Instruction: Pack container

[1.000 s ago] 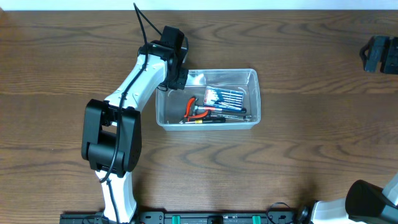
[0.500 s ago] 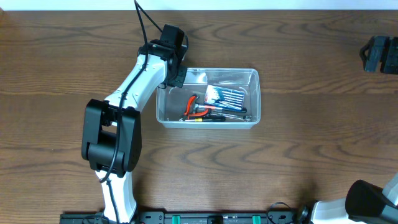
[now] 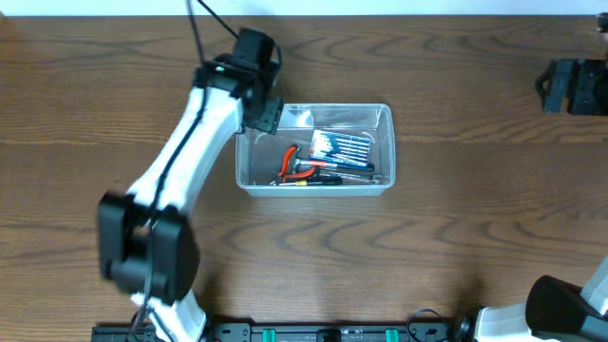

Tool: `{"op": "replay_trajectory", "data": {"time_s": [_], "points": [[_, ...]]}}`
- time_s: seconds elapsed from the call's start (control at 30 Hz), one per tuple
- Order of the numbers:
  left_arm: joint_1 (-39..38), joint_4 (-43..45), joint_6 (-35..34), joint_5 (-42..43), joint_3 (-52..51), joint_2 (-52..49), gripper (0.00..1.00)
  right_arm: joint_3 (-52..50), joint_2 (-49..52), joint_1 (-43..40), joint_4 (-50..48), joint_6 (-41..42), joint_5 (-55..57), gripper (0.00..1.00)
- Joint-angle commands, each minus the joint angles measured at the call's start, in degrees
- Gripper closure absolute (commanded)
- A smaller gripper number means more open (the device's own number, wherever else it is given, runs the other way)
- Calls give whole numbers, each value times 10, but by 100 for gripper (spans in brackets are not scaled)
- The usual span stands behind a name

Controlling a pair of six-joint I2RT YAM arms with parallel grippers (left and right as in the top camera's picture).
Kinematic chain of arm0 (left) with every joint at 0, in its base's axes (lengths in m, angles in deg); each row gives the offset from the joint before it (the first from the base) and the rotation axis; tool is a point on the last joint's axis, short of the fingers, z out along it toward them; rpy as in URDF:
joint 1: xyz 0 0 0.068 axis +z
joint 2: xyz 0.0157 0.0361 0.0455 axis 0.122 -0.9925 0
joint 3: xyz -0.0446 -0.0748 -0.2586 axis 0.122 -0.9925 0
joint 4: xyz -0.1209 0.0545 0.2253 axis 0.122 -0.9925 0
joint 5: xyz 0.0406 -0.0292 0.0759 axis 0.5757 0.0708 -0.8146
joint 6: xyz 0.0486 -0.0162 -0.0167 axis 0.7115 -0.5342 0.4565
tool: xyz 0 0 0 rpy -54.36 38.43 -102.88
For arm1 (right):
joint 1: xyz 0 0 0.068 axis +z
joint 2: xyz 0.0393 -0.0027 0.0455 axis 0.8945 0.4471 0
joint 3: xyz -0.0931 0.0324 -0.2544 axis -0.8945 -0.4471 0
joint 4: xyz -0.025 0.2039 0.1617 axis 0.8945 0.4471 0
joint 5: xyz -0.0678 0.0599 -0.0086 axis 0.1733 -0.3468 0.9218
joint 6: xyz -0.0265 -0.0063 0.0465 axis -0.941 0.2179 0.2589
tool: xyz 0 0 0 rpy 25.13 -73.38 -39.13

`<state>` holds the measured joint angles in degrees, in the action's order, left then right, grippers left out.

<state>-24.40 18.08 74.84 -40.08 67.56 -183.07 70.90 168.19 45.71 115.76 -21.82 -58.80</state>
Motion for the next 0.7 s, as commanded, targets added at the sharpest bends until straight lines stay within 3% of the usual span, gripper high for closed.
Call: {"op": "replay_trajectory", "data": {"time_s": [0.0,0.03,0.07,0.3,0.47,0.67], "points": [[0,-9,2,-7,0,63,13,7,1,28,-5,-8,10,1],[1,-9,2,-7,0,78,4,7,6,39,-12,-13,10,1],[4,-8,1,-9,0,91,1,7,13,50,-23,-19,10,1],[74,-14,0,-47,0,148,2,7,96,132,-142,-50,5,1],[135,-54,-17,-45,0,153,1,6,143,149,-121,-33,1,1],[140,-78,-25,1,-1,203,1,6,94,150,-93,5,8,1]]}}
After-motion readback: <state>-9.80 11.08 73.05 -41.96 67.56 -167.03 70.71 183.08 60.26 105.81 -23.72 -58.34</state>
